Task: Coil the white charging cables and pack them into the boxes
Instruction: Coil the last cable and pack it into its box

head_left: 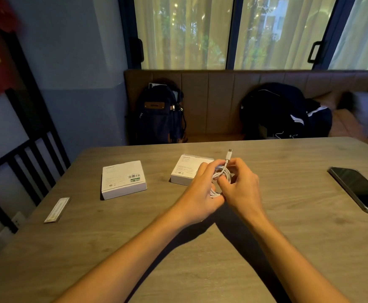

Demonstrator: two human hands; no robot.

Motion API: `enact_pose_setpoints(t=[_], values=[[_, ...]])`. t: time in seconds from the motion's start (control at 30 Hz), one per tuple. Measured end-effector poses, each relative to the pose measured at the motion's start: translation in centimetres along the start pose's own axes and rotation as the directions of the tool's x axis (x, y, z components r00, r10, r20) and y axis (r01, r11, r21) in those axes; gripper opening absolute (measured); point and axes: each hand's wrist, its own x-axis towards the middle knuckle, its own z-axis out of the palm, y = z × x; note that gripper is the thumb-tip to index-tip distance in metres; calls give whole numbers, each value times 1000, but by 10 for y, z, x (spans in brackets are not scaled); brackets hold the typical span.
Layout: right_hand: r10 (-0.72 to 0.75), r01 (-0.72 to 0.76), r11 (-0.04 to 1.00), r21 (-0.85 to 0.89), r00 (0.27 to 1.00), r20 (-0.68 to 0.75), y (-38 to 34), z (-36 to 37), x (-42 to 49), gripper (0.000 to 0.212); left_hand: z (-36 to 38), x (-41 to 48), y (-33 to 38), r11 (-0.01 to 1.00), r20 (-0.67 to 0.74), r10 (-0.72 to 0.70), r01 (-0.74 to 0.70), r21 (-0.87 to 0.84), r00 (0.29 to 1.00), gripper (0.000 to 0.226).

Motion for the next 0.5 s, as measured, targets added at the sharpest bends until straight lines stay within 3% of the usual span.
enact_pose_setpoints(t=[0.13,0.3,0.37,0.5], values=[[138,-209,905,371,969,207,-3,-6,1,24,-3,0,-2,990,-36,-46,41,-138,998,73],[173,-416,734,537,879,444,-3,-15,9,34,-15,3,-1,969,-65,-126,109,-222,990,69],[166,-433,719,543,866,471,-2,-17,11,36,-21,4,-1,963,-75,-141,119,-242,987,67],[172,-368,772,519,906,387,-2,-13,9,38,-22,3,-2,976,-89,-124,106,-189,988,64]])
